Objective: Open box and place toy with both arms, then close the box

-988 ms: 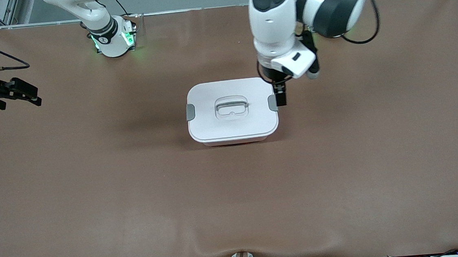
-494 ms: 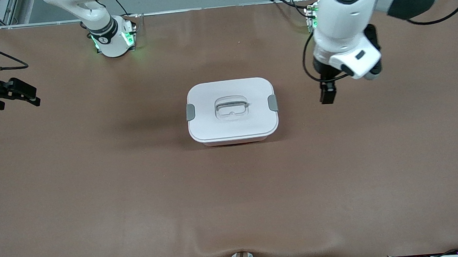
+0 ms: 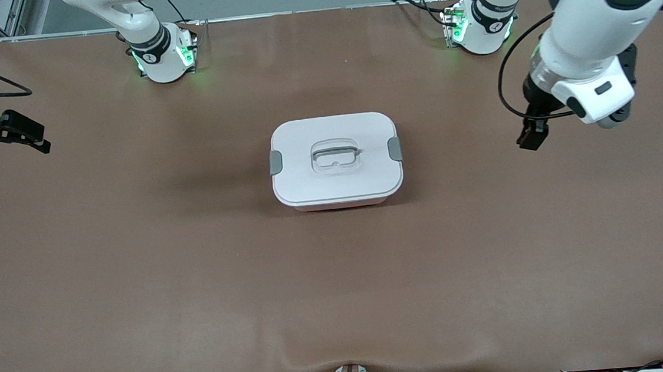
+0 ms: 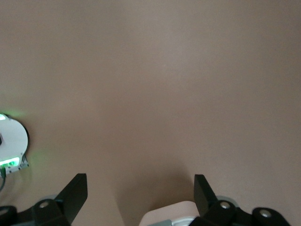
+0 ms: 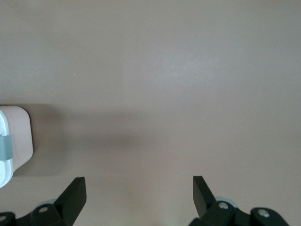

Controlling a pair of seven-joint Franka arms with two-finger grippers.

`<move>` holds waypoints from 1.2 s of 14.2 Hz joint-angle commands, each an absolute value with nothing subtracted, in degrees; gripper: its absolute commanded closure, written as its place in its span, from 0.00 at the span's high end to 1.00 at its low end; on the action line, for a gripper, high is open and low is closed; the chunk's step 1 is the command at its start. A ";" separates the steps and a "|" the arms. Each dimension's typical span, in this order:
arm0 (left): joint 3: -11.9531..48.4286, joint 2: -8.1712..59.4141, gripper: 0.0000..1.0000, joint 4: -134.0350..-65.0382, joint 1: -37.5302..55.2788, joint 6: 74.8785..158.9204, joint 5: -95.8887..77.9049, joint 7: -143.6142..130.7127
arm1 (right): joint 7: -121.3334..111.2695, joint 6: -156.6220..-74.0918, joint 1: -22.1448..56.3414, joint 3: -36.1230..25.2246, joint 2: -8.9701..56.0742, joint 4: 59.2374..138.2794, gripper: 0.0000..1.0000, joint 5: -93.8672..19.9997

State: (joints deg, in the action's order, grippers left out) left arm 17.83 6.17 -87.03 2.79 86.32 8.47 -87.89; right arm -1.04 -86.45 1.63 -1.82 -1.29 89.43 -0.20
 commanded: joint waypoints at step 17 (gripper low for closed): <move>12.22 4.92 1.00 -83.58 -2.64 85.52 8.26 -29.46 | -1.41 -83.23 -0.18 -1.67 -0.61 89.11 1.00 -2.90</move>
